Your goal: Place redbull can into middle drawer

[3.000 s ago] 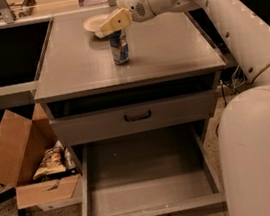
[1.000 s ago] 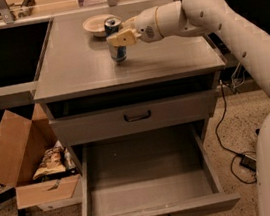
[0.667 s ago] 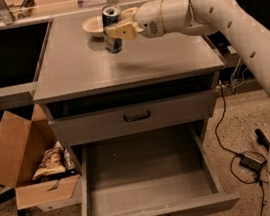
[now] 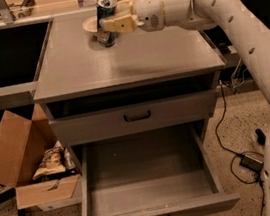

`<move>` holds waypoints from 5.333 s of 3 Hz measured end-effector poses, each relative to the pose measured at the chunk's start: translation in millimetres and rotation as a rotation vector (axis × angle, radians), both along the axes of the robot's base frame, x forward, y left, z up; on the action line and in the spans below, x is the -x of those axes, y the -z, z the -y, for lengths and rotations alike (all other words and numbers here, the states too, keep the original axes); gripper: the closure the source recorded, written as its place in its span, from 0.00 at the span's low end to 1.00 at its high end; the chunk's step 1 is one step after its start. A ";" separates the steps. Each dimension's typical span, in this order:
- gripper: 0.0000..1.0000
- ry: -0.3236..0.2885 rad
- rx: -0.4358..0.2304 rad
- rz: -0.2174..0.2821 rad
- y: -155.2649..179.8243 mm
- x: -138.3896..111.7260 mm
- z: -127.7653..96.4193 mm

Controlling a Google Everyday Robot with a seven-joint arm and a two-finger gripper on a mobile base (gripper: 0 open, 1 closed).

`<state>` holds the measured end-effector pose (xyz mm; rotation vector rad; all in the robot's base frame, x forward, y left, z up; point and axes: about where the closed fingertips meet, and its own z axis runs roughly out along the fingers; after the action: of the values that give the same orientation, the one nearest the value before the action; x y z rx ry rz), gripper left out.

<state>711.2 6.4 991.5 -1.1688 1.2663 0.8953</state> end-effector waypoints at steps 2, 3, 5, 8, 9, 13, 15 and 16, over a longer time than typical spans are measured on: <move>1.00 -0.140 0.052 -0.035 30.6 60.5 -15.8; 1.00 -0.219 0.102 -0.086 62.7 112.0 -27.9; 1.00 -0.306 0.212 -0.254 153.4 194.8 -45.7; 1.00 -0.295 0.190 -0.396 299.1 226.7 -36.6; 1.00 -0.273 0.169 -0.452 362.8 238.2 -26.6; 1.00 -0.236 0.172 -0.449 461.9 239.7 -9.4; 1.00 -0.226 0.229 -0.375 504.9 210.9 8.7; 1.00 -0.204 0.259 -0.342 522.9 195.7 14.9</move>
Offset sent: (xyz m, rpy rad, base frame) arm -0.1061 0.0254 -0.0701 -0.1011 0.0956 0.2486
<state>515.5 -8.5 468.6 -1.4092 1.5950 1.1420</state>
